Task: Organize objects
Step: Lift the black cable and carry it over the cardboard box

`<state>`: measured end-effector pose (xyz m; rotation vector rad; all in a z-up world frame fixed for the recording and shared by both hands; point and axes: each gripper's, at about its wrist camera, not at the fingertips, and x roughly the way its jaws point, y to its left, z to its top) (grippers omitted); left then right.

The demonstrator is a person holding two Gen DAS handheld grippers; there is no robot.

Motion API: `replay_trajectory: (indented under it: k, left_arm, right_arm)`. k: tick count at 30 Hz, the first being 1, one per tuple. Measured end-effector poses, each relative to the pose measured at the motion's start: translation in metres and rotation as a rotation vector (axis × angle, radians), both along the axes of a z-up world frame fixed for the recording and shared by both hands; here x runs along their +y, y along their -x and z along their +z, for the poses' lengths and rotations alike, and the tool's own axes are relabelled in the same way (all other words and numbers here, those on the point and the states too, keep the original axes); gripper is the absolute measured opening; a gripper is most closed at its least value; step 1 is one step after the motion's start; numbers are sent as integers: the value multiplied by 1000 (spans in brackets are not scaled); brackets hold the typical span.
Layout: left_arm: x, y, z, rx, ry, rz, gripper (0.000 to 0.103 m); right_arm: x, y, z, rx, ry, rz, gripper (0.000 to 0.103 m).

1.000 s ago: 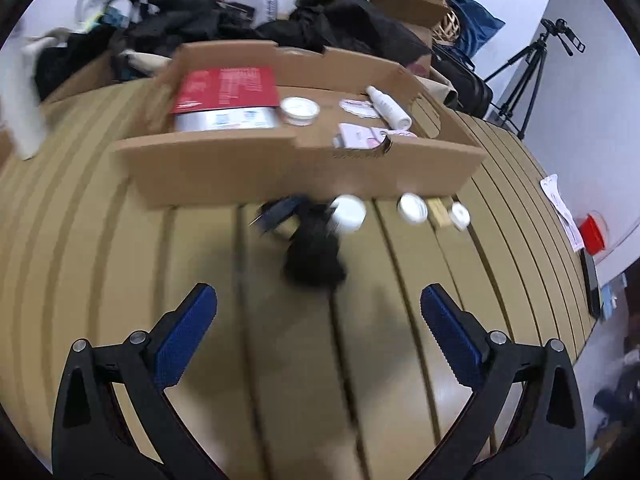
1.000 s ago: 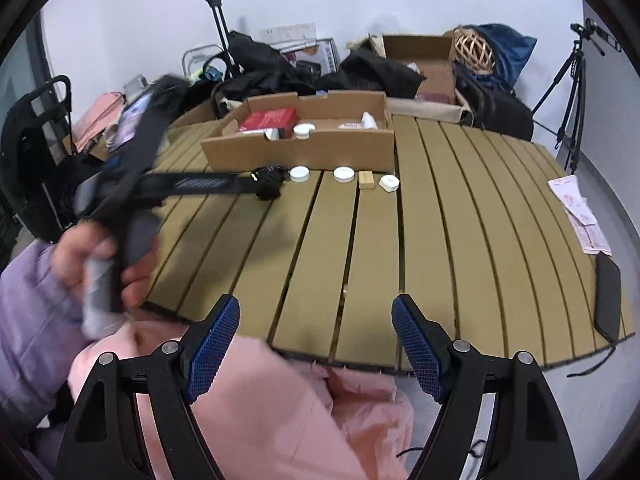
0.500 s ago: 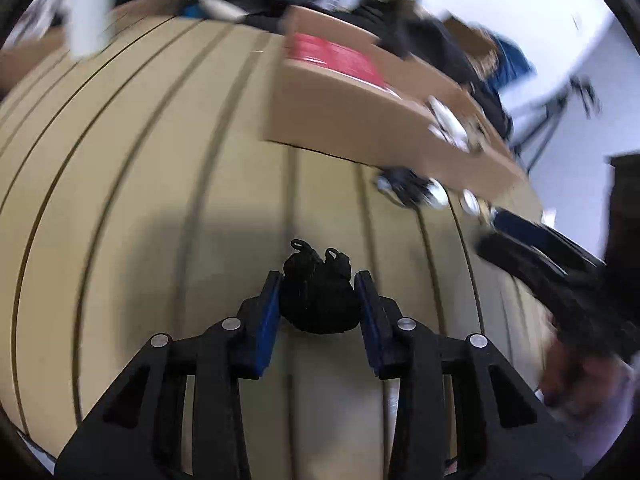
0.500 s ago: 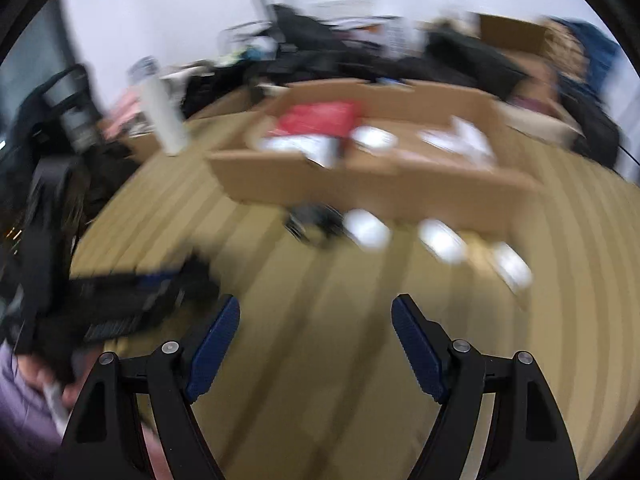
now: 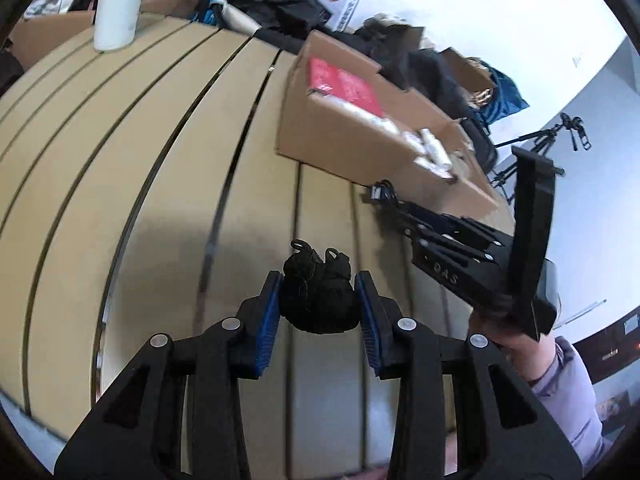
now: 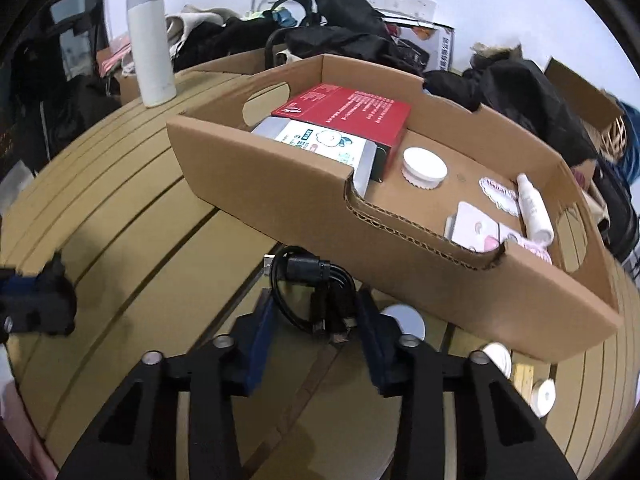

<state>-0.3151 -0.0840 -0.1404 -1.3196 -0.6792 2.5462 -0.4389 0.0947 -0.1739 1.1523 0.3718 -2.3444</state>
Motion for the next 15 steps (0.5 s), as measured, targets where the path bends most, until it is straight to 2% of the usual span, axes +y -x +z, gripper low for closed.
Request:
replay_trajectory:
  k: [3,6,11,15]
  left_arm:
    - [9,-28,23,33,26,-14,33]
    - [20,-58,43,58,49,-40,33]
    - [49,-91,60,95,111,-106,33]
    - [71,-108,77,144,90,-170,33]
  right_arm:
    - [15,-23,26,-3,90,-19,30]
    - [34,-71,58,28,152,-37,30]
    - [58,-157,92,92,137,-72,30]
    - [86,-221,113,165,152,-118,30]
